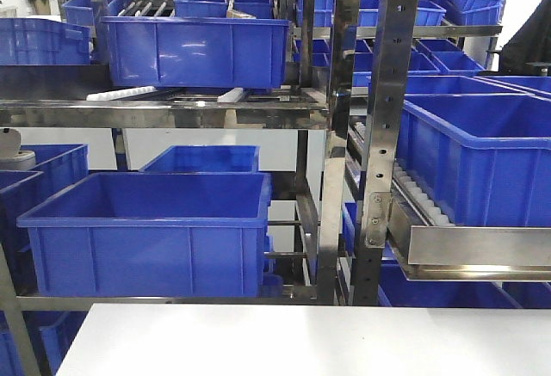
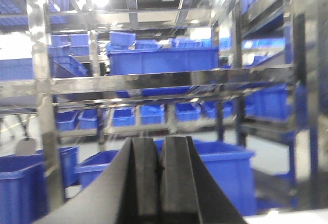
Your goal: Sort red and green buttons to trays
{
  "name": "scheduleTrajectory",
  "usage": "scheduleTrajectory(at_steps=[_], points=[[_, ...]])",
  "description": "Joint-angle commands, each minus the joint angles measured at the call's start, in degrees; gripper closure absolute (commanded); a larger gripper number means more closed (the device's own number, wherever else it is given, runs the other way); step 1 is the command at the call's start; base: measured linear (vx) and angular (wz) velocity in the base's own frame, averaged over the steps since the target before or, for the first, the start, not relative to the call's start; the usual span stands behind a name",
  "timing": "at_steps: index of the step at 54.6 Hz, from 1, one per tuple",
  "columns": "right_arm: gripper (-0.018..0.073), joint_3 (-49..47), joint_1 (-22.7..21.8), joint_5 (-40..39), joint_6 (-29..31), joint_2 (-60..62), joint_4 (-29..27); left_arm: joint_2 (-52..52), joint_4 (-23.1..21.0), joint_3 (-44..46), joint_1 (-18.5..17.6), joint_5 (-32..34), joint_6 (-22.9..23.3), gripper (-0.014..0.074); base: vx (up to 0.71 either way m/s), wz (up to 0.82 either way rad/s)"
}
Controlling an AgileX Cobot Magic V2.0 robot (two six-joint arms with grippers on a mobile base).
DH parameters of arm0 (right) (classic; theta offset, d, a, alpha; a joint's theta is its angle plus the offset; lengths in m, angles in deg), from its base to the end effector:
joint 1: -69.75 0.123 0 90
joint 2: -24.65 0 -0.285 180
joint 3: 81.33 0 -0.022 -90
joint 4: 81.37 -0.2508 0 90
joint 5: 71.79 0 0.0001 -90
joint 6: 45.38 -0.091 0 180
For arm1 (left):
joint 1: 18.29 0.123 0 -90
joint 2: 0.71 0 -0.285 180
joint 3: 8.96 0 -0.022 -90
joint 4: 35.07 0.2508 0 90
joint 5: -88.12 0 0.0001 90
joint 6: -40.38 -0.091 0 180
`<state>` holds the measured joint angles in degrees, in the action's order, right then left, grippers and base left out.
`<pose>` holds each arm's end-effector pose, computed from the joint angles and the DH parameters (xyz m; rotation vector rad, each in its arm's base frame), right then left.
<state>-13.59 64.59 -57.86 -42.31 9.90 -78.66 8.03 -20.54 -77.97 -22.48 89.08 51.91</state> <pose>0.0602 -0.0065 0.2399 0.0006 1.6848 -0.1521 0.0472 -0.0038 0.2617 0.0876 1.3379 -0.0204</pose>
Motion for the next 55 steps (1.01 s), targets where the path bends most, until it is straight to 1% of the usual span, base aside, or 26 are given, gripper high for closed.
scheduleTrajectory(at_steps=[1, 6, 11, 18, 22, 26, 34, 37, 42, 46, 52, 55], points=[[0.056, -6.4, -0.14, -0.97, 0.65, -4.08, 1.05, 4.88, 1.6, 4.86, -0.01, -1.85, -0.09, 0.0518, 0.0, 0.0], [0.0547, -10.18, -0.14, 1.91, 0.09, -8.03, 0.99, 10.66, 1.6, 6.74, -0.01, -3.27, 0.45, 0.0469, 0.0, 0.0], [0.0517, -11.58, -0.14, 4.04, -1.51, -11.43, 0.92, 15.84, 1.6, 7.36, -0.01, -2.36, 1.08, 0.0403, 0.0, 0.0], [0.0438, -11.59, -0.14, 6.03, -5.9, -15.49, 0.77, 22.82, 1.6, 7.36, -0.01, -1.71, 1.02, 0.0283, 0.0, 0.0], [0.0381, -11.59, -0.14, 6.5, -6.18, -17.22, 0.77, 26.07, 1.6, 7.36, -0.01, -1.52, 1.02, 0.0239, 0.0, 0.0], [0.0307, -11.52, -0.14, 6.4, -6.04, -18.8, 0.77, 29.1, 1.6, 7.36, -0.01, -0.96, 1.02, 0.0217, 0.0, 0.0], [0.0168, -11.52, -0.14, 6.24, -6.04, -21.03, 0.77, 34.1, 1.41, 7.36, -0.01, -0.96, 2.52, 0.0213, 0.0, 0.0], [0.013, -11.52, -0.14, 6.24, -6.04, -21.59, 0.77, 35.67, 1.55, 7.36, -0.06, -0.96, 2.52, 0.0213, 0.0, 0.0], [0.0095, -11.52, -0.14, 6.24, -6.04, -22.1, 0.77, 38.64, 1.48, 7.36, -0.35, -0.96, 2.52, 0.0195, 0.0, 0.0], [0.0092, -11.52, -0.14, 6.24, -6.04, -22.17, 0.77, 40.86, 1.48, 7.36, -1.78, 0.58, 2.52, 0.0162, 0.0, 0.0], [0.0092, -11.52, -0.14, 6.22, -6.04, -22.17, 0.77, 43.94, 1.53, 7.36, -6.16, 3.38, 2.52, 0.0108, 0.0, 0.0], [0.0092, -11.52, -0.14, 6.15, -6.04, -22.17, 0.77, 46.04, 1.47, 7.36, -8.46, 3.52, 2.52, 0.0083, 0.0, 0.0]])
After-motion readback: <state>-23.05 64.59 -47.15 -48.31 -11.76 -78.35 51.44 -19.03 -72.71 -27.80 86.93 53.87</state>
